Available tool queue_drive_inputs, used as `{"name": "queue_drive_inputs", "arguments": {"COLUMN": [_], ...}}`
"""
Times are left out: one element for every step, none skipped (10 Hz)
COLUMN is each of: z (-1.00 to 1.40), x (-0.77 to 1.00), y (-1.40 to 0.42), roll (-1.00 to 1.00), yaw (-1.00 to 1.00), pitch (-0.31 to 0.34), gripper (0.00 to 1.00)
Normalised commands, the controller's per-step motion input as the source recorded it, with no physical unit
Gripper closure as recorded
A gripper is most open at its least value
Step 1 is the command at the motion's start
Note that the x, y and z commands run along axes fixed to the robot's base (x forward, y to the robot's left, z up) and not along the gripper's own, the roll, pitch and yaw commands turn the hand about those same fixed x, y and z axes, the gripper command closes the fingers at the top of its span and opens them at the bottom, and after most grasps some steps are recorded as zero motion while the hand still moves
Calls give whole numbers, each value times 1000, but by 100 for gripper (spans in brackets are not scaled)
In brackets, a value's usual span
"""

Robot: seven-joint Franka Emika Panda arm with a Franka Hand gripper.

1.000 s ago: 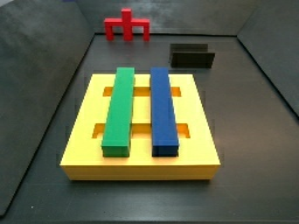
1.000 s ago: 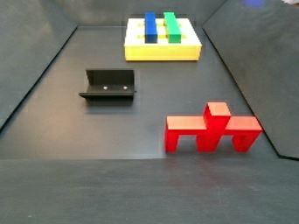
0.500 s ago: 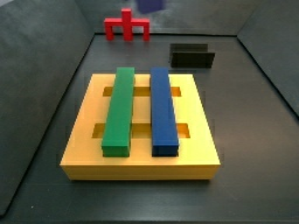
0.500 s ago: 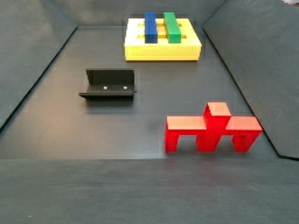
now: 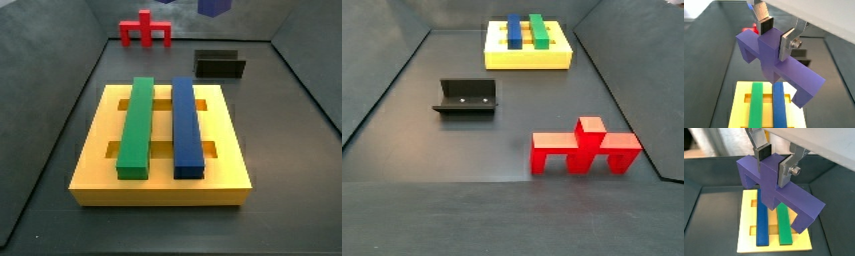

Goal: Pick up the purple object. Move up. Move to above the board. Insert the purple object.
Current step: Move to above the board.

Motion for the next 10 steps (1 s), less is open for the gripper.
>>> {"name": "queue_drive_inputs", "arguments": {"z": [23,23,25,29,30,29,29,31,29,31], "x": [69,68,67,64,64,65,69,73,78,75], "y": [-41,-37,-35,-29,-26,-25,-22,-24,-24,-25], "roll": [2,4,4,9,13,17,27,34,38,39], "yaw": [1000,1000,1000,1000,1000,1000,1000,859,598,322], "pitch": [102,116,124,144,164,192,240,256,229,195], "gripper": [100,100,100,100,100,100,100,100,100,100]}}
